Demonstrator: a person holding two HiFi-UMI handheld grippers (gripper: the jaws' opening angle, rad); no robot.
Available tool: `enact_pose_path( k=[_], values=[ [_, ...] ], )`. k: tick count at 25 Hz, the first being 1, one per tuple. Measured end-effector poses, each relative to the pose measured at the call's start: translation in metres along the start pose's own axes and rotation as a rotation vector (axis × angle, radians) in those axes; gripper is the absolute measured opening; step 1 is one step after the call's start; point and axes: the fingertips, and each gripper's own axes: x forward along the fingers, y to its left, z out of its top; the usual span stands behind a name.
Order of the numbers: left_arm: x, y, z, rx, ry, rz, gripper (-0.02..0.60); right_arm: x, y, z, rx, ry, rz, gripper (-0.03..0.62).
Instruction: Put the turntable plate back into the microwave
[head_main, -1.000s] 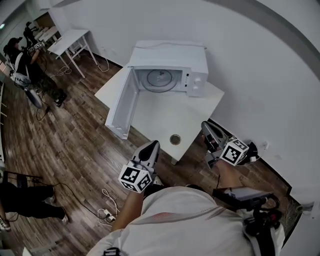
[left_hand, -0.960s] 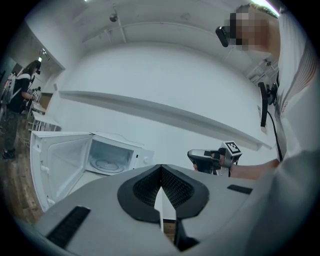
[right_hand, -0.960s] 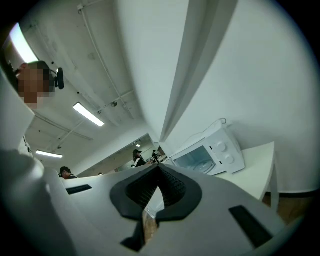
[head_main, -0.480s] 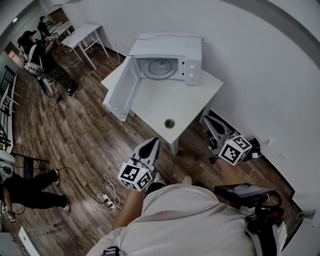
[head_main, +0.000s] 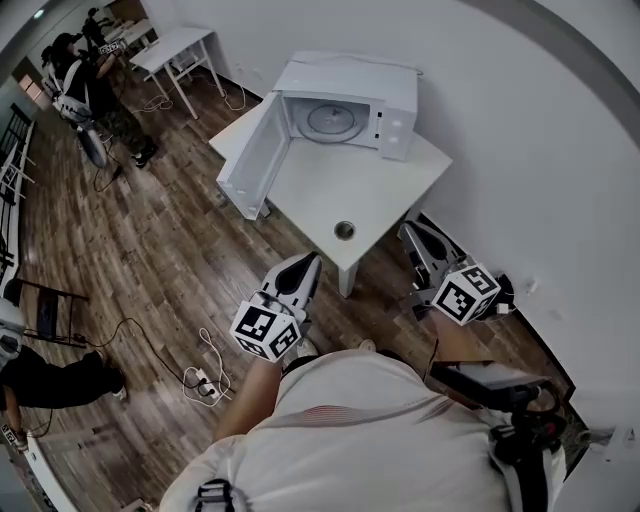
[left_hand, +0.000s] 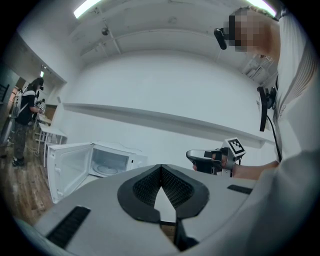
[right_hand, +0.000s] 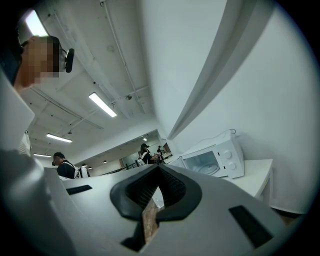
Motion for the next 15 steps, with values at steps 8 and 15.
enact_pose_path(
  k=[8,15],
  values=[
    [0.002,0.005,0.004,0.002,0.0,-0.041,0.011,0.013,0.009,0.006,-0.019,-0.024,-0.003,0.005],
    [0.005,0.015,0.008,0.006,-0.003,-0.05,0.011,0.018,0.008,0.0,-0.025,-0.016,-0.019,0.005]
  ],
)
